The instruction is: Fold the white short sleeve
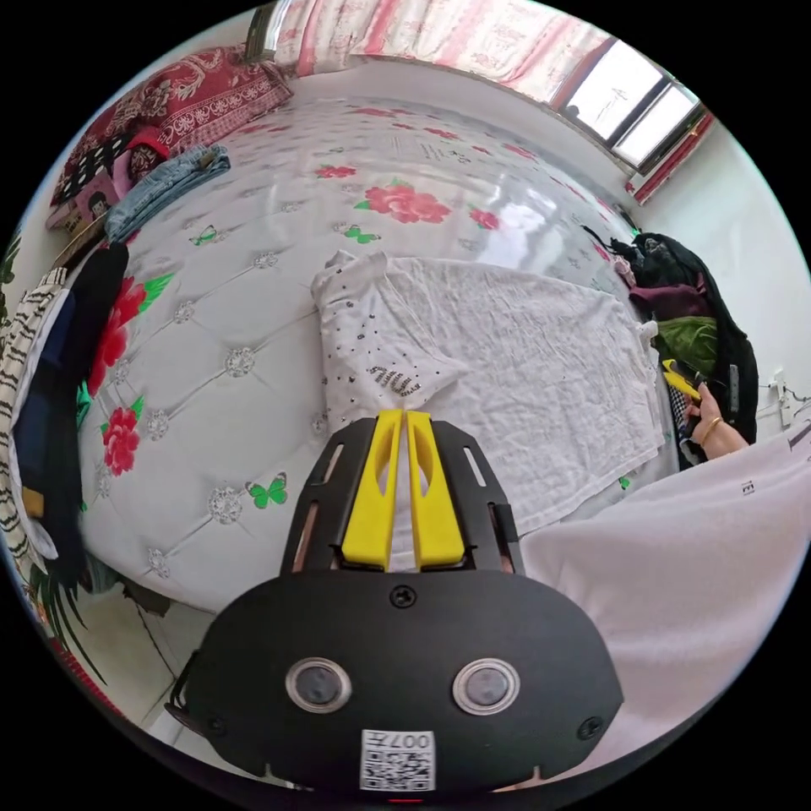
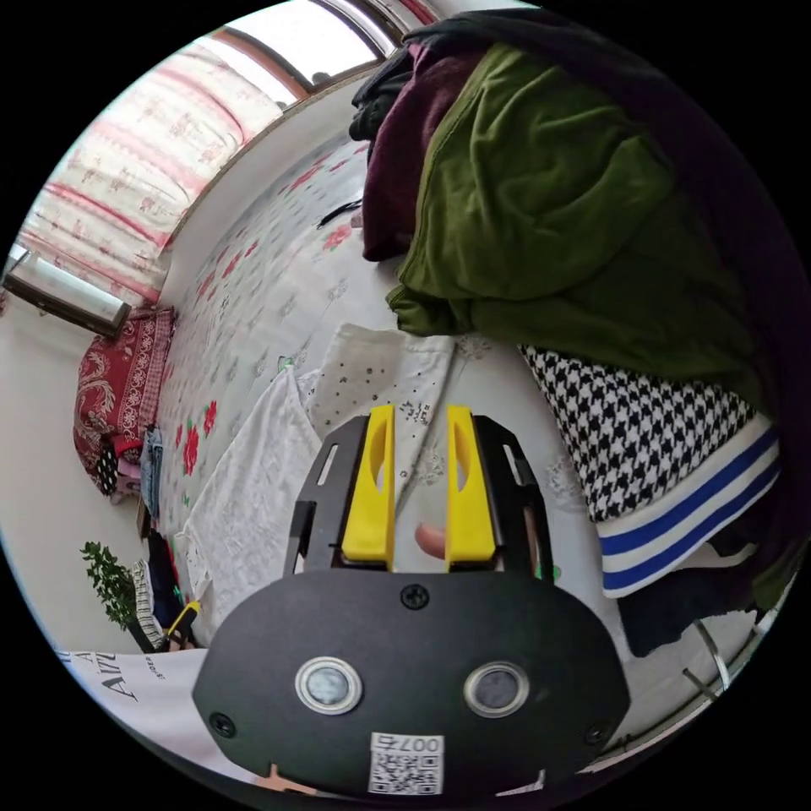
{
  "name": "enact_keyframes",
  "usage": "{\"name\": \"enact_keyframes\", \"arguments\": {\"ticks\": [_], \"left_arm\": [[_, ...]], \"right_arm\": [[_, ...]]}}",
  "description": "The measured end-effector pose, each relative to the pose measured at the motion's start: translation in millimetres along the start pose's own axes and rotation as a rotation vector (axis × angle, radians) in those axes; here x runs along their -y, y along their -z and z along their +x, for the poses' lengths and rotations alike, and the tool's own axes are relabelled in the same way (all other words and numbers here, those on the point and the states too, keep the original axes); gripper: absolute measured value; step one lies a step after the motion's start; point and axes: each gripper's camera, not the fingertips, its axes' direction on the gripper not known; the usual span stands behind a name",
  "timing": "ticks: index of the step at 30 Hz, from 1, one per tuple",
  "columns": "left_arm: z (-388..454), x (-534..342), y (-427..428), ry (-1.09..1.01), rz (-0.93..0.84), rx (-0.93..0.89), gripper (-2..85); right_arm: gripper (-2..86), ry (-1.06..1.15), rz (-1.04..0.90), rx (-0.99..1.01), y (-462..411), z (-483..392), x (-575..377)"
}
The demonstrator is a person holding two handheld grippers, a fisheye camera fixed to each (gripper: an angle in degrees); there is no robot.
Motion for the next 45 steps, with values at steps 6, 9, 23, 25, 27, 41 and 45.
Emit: {"name": "enact_keyframes", "arguments": {"ticks": [6, 9, 23, 25, 27, 41, 45], "left_arm": [[6, 3, 0, 0.034, -0.002, 0.024, -0.9], [6, 2, -4, 0.067, -0.016, 0.030, -0.9], [11, 0, -11, 0.069, 0.005, 0.018, -1.0], [12, -1, -11, 0.060, 0.011, -0.005, -1.0], [14, -2, -11, 0.046, 0.022, -0.024, -1.0], [33, -1, -31, -0.035, 0.030, -0.053, -1.0], [45, 1, -42, -0.062, 0.019, -0.066, -1.0]], "right_arm": [[7.1, 0.013, 0.053, -0.064, 22, -8, 10], [7.0, 0.060, 0.038, -0.056, 35, -20, 23], [-0.2, 0.064, 0.094, 0.146, 139, -27, 17], [-0.2, 0.096, 0.095, 0.162, 151, -39, 9], [-0.2, 0.080, 0.092, 0.158, 155, -44, -6], [-0.2, 0.798, -0.061, 0.102, 143, -254, -120], [-0.3, 1.178, -0.318, -0.051, 63, -330, -217]]}}
